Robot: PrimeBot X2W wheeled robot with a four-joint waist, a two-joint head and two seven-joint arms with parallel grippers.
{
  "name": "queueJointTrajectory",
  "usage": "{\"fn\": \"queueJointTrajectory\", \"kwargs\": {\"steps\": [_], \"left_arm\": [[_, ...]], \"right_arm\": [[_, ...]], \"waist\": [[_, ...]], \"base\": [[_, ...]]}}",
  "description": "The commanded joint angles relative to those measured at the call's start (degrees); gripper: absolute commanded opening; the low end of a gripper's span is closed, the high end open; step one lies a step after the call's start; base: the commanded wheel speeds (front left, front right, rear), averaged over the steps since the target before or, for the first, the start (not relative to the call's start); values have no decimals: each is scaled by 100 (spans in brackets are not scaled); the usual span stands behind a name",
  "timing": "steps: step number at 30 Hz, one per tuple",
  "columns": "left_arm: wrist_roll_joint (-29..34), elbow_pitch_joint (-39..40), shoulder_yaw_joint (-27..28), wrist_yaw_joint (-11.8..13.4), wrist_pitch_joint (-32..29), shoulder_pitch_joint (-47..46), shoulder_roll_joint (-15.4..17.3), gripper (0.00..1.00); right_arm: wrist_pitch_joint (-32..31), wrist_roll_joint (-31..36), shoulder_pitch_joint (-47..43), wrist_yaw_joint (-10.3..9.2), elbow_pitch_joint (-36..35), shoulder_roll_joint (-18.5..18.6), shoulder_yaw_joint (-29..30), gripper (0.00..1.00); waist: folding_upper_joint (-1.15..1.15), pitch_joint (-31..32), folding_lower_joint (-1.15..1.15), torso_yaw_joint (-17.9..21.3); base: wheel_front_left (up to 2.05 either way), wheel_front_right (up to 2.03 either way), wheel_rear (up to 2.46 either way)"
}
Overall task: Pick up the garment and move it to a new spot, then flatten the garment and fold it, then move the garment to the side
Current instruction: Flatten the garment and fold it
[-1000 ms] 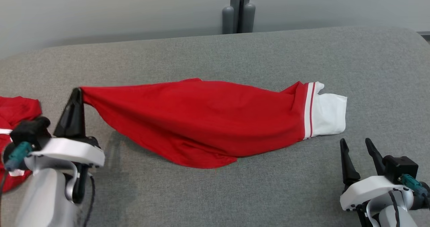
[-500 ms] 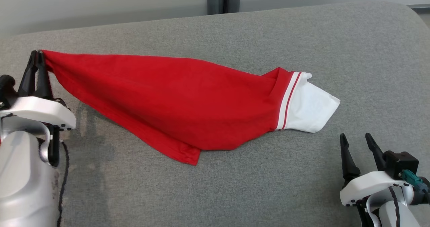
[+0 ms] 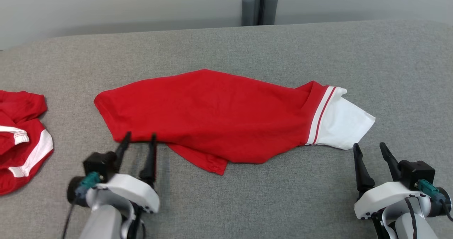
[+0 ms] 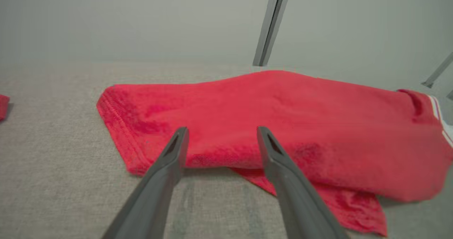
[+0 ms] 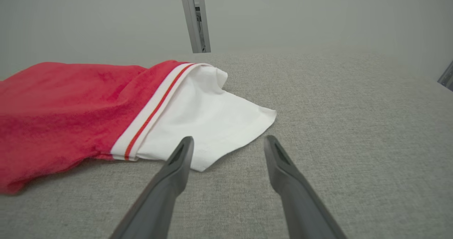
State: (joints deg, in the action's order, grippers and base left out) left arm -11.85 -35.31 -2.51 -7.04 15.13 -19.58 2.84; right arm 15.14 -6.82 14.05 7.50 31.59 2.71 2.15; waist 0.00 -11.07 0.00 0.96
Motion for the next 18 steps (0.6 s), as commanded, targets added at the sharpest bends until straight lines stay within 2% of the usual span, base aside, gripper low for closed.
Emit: {"fn": "queueJointTrajectory", "kwargs": {"steps": [1, 5, 9, 12, 18], "left_arm": [[-165, 65, -263, -38, 2, 129, 13, 100], [-633, 263, -1473, -49, 3, 532, 32, 100], [-854, 177, -2387, -42, 3, 626, 17, 100], [-911, 89, -2582, -39, 3, 492, 28, 100], [-982, -93, -2571, 71, 3, 290, 22, 100]], "right_arm": [[1, -39, -37, -2, 5, 37, 1, 100], [1, -43, -58, -2, 40, 39, -20, 100], [1, 28, -89, -2, 38, 36, 7, 100], [1, 71, -64, -2, 36, 39, 40, 100], [1, 134, -7, -2, -4, 38, 86, 100]], "waist": [[0, 42, 0, -20], [0, 114, 0, -21], [0, 90, 0, 73], [0, 19, 0, 165], [0, -129, 0, 320]], "base": [[0, 0, 0], [0, 0, 0], [0, 0, 0], [0, 0, 0], [0, 0, 0]]}}
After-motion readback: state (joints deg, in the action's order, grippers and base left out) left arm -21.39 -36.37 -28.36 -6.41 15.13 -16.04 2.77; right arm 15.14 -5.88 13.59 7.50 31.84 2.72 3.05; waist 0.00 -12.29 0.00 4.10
